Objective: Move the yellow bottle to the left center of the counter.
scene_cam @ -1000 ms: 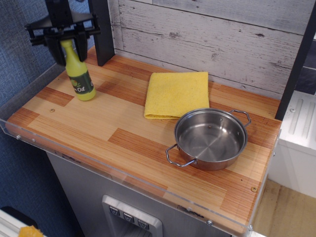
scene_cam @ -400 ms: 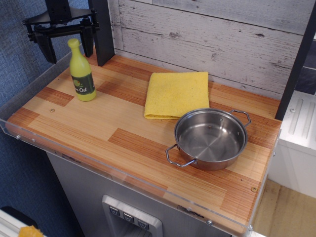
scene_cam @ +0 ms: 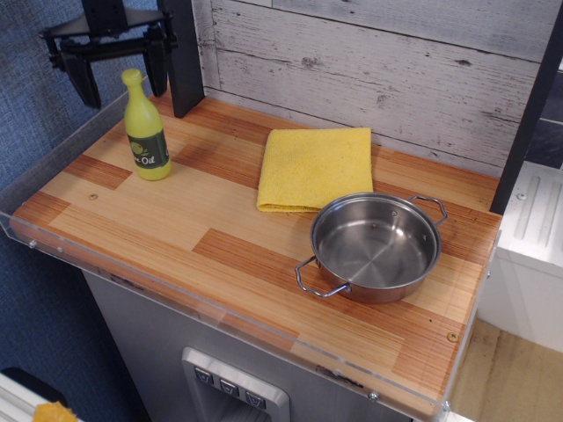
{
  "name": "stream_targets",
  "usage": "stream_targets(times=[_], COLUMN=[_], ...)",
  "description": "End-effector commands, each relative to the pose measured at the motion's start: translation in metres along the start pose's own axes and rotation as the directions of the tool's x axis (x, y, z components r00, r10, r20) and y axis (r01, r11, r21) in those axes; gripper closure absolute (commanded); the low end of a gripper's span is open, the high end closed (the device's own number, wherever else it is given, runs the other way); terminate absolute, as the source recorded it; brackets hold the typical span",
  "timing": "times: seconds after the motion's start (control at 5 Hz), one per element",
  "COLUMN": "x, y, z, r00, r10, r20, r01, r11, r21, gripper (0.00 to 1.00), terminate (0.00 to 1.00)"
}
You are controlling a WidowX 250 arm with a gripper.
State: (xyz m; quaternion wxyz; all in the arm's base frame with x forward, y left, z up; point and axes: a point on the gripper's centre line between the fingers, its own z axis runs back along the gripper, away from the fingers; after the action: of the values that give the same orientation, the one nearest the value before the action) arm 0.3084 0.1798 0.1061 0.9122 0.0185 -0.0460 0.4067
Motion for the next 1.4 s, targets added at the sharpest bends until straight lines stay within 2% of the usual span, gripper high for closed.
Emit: stream_targets(times=[0.0, 0.4, 0.6, 0.8, 1.2], x=[0.0, -0.038, -0.059, -0.079, -0.088], y=[-0.004, -0.019, -0.031, -0.046, -0.047], z=[0.055, 0.06, 0.06, 0.054, 0.046], r00=[0.994, 0.992, 0.984, 0.971, 0.967], r10=[-0.008, -0.086, -0.149, -0.228, -0.249], r20=[0.112, 0.089, 0.093, 0.069, 0.048], r01=[0.014, 0.092, 0.156, 0.232, 0.252], r11=[0.998, 0.994, 0.985, 0.971, 0.966], r21=[-0.054, -0.065, -0.072, -0.065, -0.059], gripper=[0.0, 0.0, 0.0, 0.0, 0.0], terminate=[0.0, 0.0, 0.0, 0.0, 0.0])
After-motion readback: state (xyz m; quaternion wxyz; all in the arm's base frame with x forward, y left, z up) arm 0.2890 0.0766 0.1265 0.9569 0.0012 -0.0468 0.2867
